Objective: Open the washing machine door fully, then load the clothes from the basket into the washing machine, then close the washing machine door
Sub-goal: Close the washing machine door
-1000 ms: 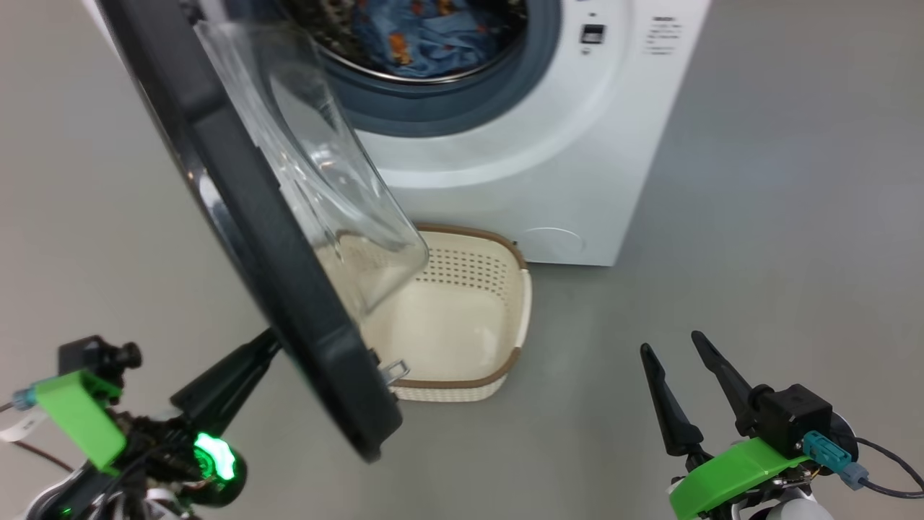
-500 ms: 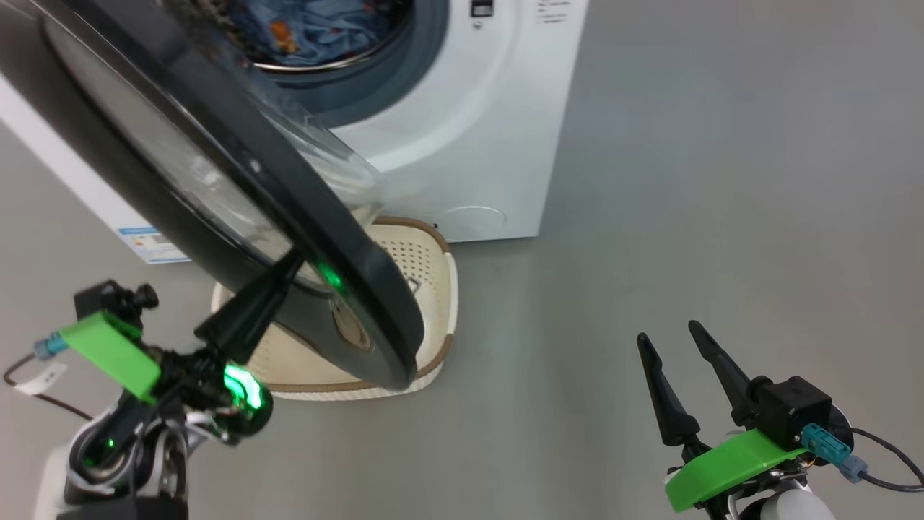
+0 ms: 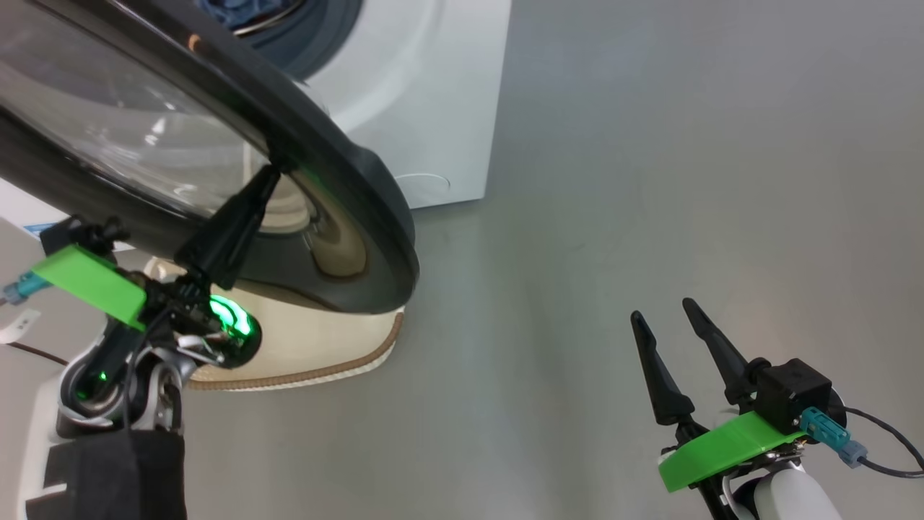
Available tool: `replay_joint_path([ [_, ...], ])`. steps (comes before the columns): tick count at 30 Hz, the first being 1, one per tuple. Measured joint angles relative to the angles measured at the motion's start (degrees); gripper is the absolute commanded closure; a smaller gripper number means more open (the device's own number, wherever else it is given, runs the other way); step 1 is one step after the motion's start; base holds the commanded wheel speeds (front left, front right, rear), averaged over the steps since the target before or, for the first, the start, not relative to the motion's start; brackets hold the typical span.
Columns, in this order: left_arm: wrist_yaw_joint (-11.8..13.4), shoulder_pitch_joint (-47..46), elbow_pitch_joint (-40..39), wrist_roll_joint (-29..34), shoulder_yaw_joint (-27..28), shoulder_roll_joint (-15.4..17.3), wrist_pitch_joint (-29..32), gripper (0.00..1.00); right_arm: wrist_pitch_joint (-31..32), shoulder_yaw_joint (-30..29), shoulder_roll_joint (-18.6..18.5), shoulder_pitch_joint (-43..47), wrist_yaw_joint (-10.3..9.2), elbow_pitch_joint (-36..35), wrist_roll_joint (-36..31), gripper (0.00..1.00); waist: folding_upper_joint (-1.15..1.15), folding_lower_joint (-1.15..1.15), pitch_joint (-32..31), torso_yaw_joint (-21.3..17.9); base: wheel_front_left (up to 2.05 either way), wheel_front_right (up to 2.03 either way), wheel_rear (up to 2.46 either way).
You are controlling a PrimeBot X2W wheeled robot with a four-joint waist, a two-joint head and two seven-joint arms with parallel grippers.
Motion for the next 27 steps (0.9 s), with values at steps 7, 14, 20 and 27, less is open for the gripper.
replay_joint_path([
  [7, 0.00, -2.70, 1.37, 1.16, 1.14, -0.20, -2.05, 1.00, -0.68, 0.15, 0.03, -0.91, 0.00, 0.55, 0.36, 0.00, 0.00, 0.00, 1.75, -1.63, 0.00, 0.00, 0.00],
  [14, -0.15, -4.62, 2.09, 1.51, 1.36, -0.29, -2.45, 1.00, -0.87, -0.02, 0.03, -0.97, 0.00, 0.88, 0.37, 0.00, 0.00, 0.00, 2.77, -1.88, 0.00, 0.00, 0.00],
  [20, -0.15, -4.93, 2.10, 1.49, 1.37, -0.65, -2.69, 1.00, -1.20, -0.15, 0.03, -1.98, 0.00, 1.47, 0.37, 0.00, 0.00, 0.00, 2.15, -0.99, 0.00, 0.00, 0.00],
  [27, -0.16, -2.01, 1.96, 1.57, 1.57, -0.67, -3.78, 1.00, -1.35, -0.16, 0.03, -1.97, 0.00, 2.19, 0.37, 0.00, 0.00, 0.00, -0.10, 0.33, 0.00, 0.00, 0.00],
])
